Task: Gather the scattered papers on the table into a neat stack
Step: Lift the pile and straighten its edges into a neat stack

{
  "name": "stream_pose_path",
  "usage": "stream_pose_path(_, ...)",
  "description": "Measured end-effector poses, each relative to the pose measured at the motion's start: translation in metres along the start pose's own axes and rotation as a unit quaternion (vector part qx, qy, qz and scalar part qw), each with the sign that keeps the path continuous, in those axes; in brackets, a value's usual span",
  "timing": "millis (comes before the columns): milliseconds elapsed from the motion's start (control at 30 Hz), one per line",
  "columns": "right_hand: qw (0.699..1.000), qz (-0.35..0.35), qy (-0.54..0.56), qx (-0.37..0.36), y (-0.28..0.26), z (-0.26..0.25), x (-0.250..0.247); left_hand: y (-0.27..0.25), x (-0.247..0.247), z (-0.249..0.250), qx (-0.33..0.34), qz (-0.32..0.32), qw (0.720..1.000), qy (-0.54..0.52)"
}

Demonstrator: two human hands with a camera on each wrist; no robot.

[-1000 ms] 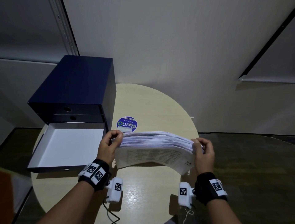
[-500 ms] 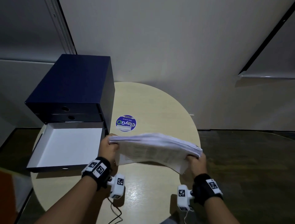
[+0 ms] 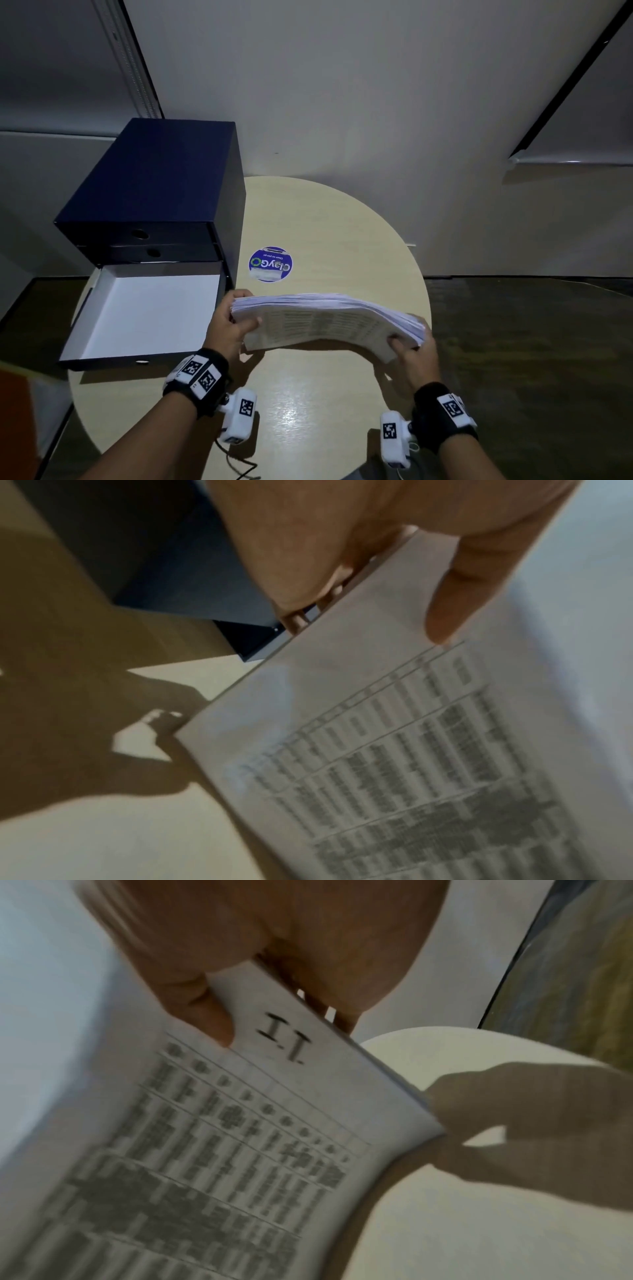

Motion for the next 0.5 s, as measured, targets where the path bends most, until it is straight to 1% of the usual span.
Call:
stream_pose_path(67,0.999,0.01,0.028,-0.024,0.003,-0.007,-0.002,-0.005,0.001,0.011,0.034,0.001,0.997,-0.064)
stream_pose_path(133,0.997,0.038,0.042,-0.049,0.004,-0.017,-0.002,-0.007,0.003,0.019,0.062,0.014,0.994,-0.085)
stream_pose_path(200,0.994,0.087,0.043,-0.051,0.006,-0.023,-0.002,-0.004,0.003,0.021,0.058,0.046,0.995,-0.067)
stream_pose_path(267,0.991,0.129,0.018,-0.026,0.009,-0.023,-0.001,0.001,0.0,0.015,0.036,0.083,0.995,-0.036)
stream_pose_path(367,0.989,0.146,-0.004,-0.005,0.011,-0.021,-0.002,0.006,-0.002,0.01,0.03,0.105,0.994,-0.005)
stream_pose_path(500,0.99,0.135,-0.017,-0.022,0.012,-0.027,-0.001,0.007,-0.004,0.012,0.044,0.108,0.993,0.004)
Point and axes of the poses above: each hand's wrist, its own y-axis towards the middle knuckle, its own x-axis out of the palm, z = x × y, the point moved 7 cm from there along y, towards the middle knuckle, and after that the axes turned 5 degrees about -x, right-handed, at the moved point
